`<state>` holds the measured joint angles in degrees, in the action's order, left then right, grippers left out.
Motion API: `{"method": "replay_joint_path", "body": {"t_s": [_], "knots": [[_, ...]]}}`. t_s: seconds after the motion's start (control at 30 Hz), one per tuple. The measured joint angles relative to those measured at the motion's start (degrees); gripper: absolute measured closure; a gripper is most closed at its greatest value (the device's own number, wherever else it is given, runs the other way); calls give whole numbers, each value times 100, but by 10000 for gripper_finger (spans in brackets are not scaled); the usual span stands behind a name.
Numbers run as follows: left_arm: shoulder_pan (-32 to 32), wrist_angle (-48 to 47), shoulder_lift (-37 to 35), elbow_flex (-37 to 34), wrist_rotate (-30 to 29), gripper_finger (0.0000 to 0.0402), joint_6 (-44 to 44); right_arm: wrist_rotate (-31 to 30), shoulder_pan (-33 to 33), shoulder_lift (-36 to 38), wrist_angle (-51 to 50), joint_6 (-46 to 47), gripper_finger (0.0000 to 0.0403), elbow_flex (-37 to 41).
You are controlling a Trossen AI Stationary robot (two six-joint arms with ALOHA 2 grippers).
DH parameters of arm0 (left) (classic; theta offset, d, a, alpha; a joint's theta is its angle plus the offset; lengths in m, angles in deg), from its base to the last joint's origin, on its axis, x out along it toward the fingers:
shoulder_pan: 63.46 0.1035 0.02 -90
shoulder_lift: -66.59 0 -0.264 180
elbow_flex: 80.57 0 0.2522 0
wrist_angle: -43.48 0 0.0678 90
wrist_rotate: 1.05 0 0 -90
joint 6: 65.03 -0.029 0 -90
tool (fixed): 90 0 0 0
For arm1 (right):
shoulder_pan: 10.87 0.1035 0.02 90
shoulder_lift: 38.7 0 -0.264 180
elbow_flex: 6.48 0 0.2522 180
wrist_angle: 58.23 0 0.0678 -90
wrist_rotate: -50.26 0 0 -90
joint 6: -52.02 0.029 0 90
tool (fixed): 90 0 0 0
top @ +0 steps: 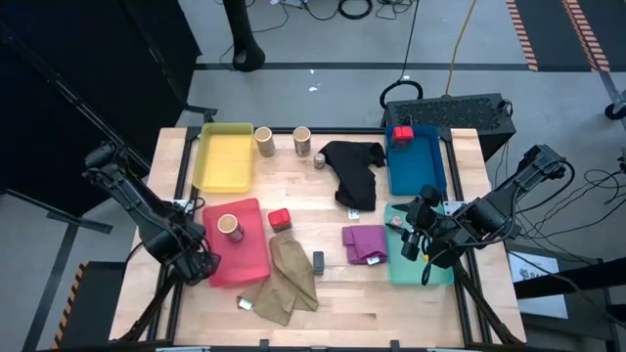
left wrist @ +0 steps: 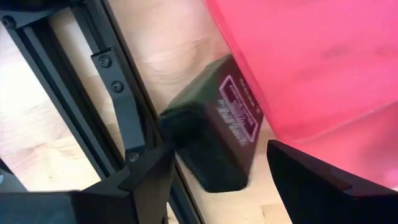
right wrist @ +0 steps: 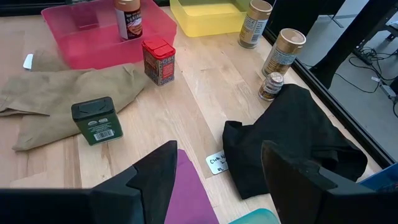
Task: Sort spices by type
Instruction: Put the left black seasoning can into the yellow bin
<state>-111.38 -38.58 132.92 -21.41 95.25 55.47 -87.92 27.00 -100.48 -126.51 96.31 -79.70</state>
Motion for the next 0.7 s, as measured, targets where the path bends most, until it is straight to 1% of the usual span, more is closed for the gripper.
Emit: {"method": "replay_joint_path", "body": {"t_s": [0.43, 0.53, 0.7], "knots": [[0, -11, 0, 82, -121, 142, 23, 0, -2, 0, -2, 0, 188, 0], [-9, -3, 0, 80, -261, 142, 2, 0, 0, 0, -1, 0, 188, 0], [-9, 27, 2, -118, -335, 142, 23, 0, -2, 0, -2, 0, 188, 0]]}}
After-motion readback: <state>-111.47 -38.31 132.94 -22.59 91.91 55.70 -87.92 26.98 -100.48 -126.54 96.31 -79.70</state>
